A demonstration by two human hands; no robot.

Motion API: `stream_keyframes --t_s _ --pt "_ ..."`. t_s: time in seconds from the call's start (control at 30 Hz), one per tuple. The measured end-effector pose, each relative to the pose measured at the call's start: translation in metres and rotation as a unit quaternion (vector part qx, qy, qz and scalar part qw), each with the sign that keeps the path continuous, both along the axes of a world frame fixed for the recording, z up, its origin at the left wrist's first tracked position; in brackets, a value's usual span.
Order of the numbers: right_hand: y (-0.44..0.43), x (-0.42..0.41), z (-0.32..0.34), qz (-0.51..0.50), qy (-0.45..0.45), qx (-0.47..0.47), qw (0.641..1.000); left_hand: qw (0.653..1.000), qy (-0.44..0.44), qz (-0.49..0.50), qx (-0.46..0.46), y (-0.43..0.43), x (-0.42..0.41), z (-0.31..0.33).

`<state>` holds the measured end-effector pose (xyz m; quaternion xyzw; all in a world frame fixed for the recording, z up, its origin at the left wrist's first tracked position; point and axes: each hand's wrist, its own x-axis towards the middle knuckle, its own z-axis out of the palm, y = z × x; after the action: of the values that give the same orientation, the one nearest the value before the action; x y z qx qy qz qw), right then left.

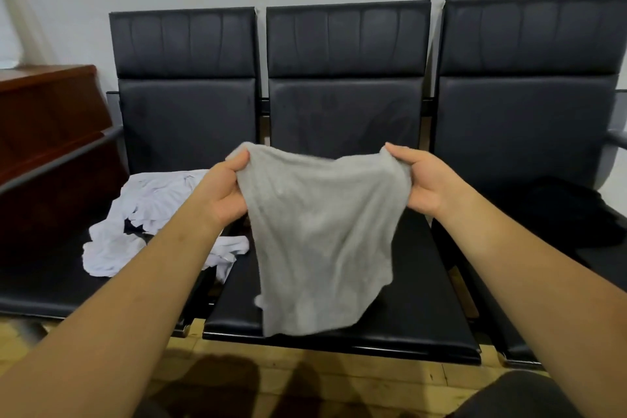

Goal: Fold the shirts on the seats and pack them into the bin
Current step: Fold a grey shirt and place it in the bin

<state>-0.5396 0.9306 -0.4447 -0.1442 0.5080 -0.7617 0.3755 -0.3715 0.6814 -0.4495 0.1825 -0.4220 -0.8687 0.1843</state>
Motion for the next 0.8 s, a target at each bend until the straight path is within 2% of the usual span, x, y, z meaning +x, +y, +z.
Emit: stream_keyframes --t_s 0.1,0.2,0.27,0.33,0.43,0.5,0.57,0.67,0.7,0.8 --pt "0.009 -0.009 0.004 -0.043 -0.017 -0.013 0.999 0.998 0.047 0.033 0.034 -0.01 0.009 0.006" --pt "0.017 -0.012 0.004 -0.057 0.0 0.029 0.998 0.999 -0.047 0.002 -0.003 -0.012 0.009 0.006" --pt "0.024 -0.013 0.005 -0.085 -0.021 -0.013 0.996 0.996 -0.09 0.005 -0.011 -0.014 0.01 0.003" --pt "0.03 -0.016 0.002 -0.097 -0.049 -0.07 0.992 0.999 -0.037 0.031 0.016 -0.018 0.015 0.002" --pt "0.032 -0.015 -0.011 -0.042 -0.036 -0.041 0.998 0.998 0.055 0.022 0.031 -0.015 0.019 -0.004" --pt "0.029 -0.012 -0.015 0.009 -0.014 0.006 1.0 0.999 0.041 -0.009 -0.019 -0.007 0.017 -0.009" --pt "0.026 -0.012 -0.015 0.017 -0.024 0.006 1.0 0.999 0.006 -0.014 -0.049 0.001 0.017 -0.01" --pt "0.024 -0.016 -0.011 -0.038 -0.078 -0.113 0.99 0.994 -0.022 0.07 -0.085 -0.002 0.01 -0.015" --pt "0.023 -0.016 -0.011 -0.029 -0.087 -0.133 0.987 0.992 -0.012 0.086 -0.091 -0.004 0.009 -0.014" --pt "0.015 -0.01 -0.015 0.074 -0.053 -0.059 0.994 0.998 0.039 0.035 -0.037 -0.005 0.005 -0.016"
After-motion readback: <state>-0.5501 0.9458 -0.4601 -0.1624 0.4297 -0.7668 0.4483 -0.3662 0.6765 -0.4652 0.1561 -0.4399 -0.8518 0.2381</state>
